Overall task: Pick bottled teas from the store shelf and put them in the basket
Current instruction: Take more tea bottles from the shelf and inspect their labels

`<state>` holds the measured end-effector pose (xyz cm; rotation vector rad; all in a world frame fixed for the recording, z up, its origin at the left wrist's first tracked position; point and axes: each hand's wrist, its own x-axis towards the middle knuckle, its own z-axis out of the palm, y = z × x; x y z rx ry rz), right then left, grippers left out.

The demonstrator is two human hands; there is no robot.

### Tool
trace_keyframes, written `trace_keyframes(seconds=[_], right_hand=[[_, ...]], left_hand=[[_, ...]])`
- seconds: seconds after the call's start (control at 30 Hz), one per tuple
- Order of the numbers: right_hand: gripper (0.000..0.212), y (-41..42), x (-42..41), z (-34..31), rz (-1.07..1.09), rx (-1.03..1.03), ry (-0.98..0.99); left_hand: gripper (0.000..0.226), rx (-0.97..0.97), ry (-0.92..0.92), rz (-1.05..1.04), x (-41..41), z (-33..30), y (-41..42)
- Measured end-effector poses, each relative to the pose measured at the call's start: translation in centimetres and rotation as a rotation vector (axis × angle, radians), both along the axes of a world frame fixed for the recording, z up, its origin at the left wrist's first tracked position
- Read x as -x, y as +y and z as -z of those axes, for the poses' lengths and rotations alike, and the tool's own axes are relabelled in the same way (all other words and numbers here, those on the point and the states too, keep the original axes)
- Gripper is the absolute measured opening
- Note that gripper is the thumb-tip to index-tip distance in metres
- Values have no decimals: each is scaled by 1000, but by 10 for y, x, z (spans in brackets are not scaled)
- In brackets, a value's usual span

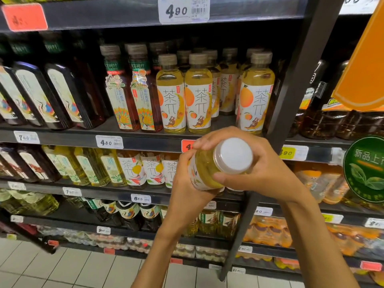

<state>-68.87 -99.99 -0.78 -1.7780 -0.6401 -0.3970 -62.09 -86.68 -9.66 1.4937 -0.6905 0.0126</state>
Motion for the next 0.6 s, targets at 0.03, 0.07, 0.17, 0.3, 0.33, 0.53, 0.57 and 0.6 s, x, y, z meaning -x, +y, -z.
trace_keyframes(seconds=[0.03, 0.07, 0.17, 0.3, 0.33, 0.53, 0.57, 0.6], right_hand=[[34, 1, 0, 1, -3, -15, 1], [33, 1, -2, 0, 2, -28, -2], [30, 2, -6, -1, 5, -81, 5], [32, -2, -14, 1, 6, -242, 62], [34, -3, -18, 1, -12, -300, 87], [44, 1, -41, 12, 10, -557, 278], [35, 2, -43, 14, 68, -551, 291], [29, 2, -45, 15, 115, -544, 295]], left_hand=[[83, -15, -3, 10, 0, 1, 1], [82, -32, 0, 26, 1, 1, 2], [77, -87, 23, 109, 7, 1, 5], [62, -108, 124, 233, 12, -1, 12], [57, -128, 151, 259, 13, -4, 14], [64, -165, 334, 416, 20, -5, 23], [61, -157, 361, 405, 21, -4, 21], [58, -145, 377, 389, 22, -4, 19]])
